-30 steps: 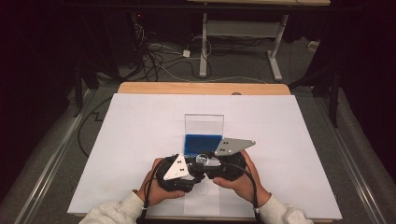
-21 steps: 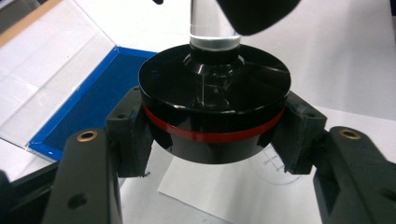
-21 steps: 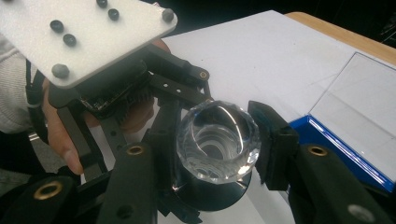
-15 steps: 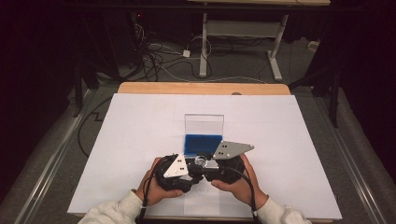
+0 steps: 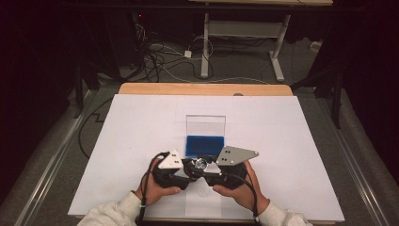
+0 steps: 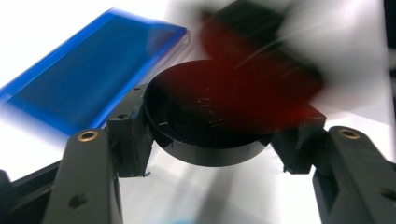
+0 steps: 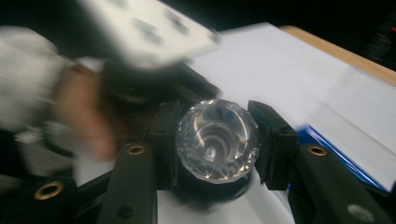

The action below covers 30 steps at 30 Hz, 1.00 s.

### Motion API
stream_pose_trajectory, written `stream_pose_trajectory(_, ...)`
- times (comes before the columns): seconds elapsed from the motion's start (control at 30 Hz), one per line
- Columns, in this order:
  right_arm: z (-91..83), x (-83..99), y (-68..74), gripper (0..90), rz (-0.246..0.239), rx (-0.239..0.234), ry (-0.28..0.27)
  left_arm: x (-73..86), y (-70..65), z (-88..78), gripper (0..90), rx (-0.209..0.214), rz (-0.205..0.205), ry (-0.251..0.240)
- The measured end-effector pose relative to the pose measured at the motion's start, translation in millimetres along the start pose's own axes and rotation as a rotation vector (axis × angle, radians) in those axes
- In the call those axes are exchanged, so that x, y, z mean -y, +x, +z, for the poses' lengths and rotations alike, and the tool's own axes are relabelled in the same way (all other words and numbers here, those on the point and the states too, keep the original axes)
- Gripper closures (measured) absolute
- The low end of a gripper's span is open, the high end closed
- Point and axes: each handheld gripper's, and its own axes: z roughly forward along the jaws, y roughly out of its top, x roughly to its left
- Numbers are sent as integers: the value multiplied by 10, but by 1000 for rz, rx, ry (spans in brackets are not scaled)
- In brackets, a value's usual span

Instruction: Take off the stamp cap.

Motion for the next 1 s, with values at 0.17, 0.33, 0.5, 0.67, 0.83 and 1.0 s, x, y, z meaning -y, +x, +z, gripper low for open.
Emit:
stream_pose_trajectory(0.17,-75,-32,-15,571,-17,53,-6,-50,-55,-87,371,-28,59,-26)
stream_pose_trajectory(0.33,-133,-32,-47,571,-10,56,-7,-5,-28,-124,370,-50,75,-2)
stream_pose_trajectory(0.5,-178,-34,-86,570,-13,64,-2,12,22,-179,370,-82,92,19)
stream_pose_trajectory(0.67,-248,-25,-131,571,-12,84,5,54,90,-236,370,-121,96,45)
stream_pose_trajectory(0.83,-324,-8,-174,570,-16,100,11,82,146,-298,369,-149,100,54)
stream_pose_trajectory(1.0,-381,11,-210,570,-5,118,19,104,171,-378,369,-176,105,55)
